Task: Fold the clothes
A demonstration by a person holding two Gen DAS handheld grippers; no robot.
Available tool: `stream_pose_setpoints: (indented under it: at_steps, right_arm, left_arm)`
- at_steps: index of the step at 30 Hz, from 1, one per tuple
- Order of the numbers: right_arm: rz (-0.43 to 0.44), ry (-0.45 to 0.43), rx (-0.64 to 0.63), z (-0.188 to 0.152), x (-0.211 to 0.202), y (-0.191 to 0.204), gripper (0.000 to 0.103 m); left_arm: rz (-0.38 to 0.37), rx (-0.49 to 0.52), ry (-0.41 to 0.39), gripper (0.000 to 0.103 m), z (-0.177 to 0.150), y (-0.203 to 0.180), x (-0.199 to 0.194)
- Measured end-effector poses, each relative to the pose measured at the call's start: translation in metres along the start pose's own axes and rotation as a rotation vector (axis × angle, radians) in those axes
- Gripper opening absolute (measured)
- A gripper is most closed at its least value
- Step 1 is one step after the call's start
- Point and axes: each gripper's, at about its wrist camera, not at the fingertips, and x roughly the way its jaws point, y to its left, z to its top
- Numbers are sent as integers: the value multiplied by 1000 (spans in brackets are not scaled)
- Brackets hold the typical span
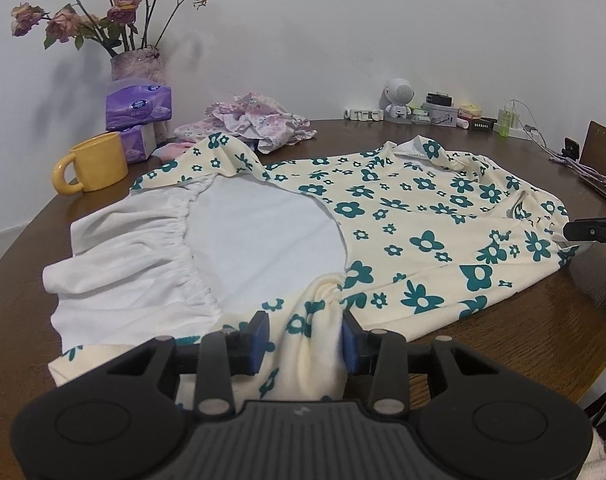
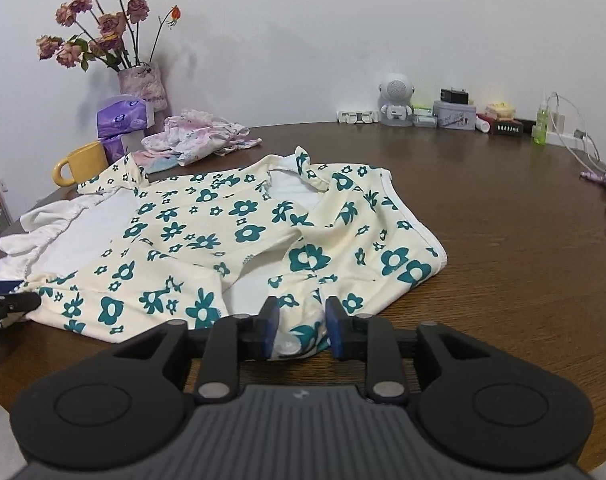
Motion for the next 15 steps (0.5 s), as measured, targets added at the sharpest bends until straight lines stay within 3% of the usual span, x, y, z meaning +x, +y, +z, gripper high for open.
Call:
stream_pose_setpoints:
  at_steps: [6, 10, 15]
  right_arm:
    - [-43, 21, -25, -5, 6, 1, 29]
    - [-34, 36, -26, -6, 11, -5, 12]
    - [-30, 32, -16, -7, 7, -11, 6]
  left_arm:
    - [-4, 1, -8, 37, -3, 1, -3]
    - [-6, 5, -7, 37, -3, 0, -3]
    - [-8, 4, -13, 37, -4, 0, -3]
